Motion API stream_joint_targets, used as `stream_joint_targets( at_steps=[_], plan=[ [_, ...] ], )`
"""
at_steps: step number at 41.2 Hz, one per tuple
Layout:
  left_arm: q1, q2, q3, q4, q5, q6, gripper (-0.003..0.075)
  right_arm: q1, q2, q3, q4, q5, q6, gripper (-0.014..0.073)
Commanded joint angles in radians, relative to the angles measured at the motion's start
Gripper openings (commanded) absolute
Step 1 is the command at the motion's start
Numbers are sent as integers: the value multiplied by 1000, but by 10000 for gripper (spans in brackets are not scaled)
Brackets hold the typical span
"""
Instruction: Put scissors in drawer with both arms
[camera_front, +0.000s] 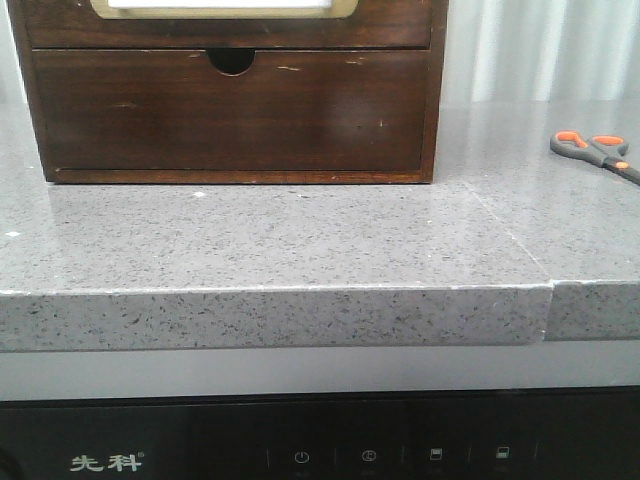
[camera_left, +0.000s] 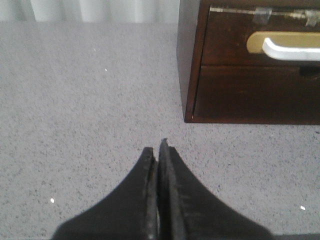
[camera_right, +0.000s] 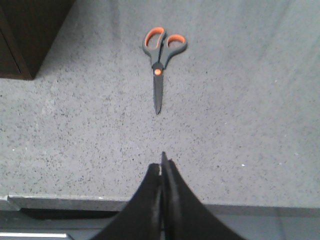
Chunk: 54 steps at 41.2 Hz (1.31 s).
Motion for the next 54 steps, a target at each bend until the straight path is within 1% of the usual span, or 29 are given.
stream_joint_targets(
  at_steps=[1,8,10,12,14,15,16,17,18,19,20,22,23,24,26,35,42,48,51,54],
  plan=[
    [-1,18,-15,-19,-75,-3,-20,-4,38,-31,-19,-49,-2,-67],
    [-1,18,-5,-35,-80,-3,-20,-4,73,-31,-29,-34,-4,-52],
    [-1,18,-4,-48,-80,-3,-15,-4,76,-31,-29,-32,-17,-7],
    [-1,18,-4,-73,-82,-3,15,-4,76,-31,-29,-31,-27,71],
    [-1,18,-2,-107,-82,-3,85,-4,76,-31,-29,-31,-33,174],
    [-1,18,-2,-131,-86,-3,155,-4,76,-31,-29,-31,-35,258],
    [-1,18,-2,-163,-92,-3,204,-4,76,-31,-29,-31,-36,294],
    [-1,18,-2,-188,-98,-3,275,-4,76,-31,-29,-31,-36,365],
    [-1,18,-2,-218,-108,-3,330,-4,76,-31,-29,-32,-36,432],
    [-1,18,-2,-240,-120,-3,403,-4,76,-31,-29,-32,-36,477],
    [-1,18,-2,-262,-127,-3,453,-4,76,-31,-29,-32,-36,528],
    [-1,18,-2,-315,-152,-3,545,-4,76,-31,-29,-32,-36,592],
    [-1,18,-2,-347,-160,-3,573,-4,76,-31,-29,-32,-36,609],
    [-1,18,-2,-373,-171,-3,600,-4,76,-31,-29,-32,-36,621],
    [-1,23,-2,-437,-190,-3,616,-4,76,-31,-29,-32,-36,627],
    [-1,100,-2,-725,-261,-3,617,-4,76,-31,-29,-32,-36,625],
    [-1,198,-2,-867,-293,-1,617,-4,76,-31,-29,-32,-36,625],
    [-1,288,-2,-979,-285,0,617,-4,76,-31,-29,-32,-36,625],
    [-1,332,-2,-1044,-280,24,617,-4,76,-31,-28,-32,-36,625],
    [-1,378,-2,-1151,-256,128,617,-4,76,-31,-28,-32,-35,625]
  ],
)
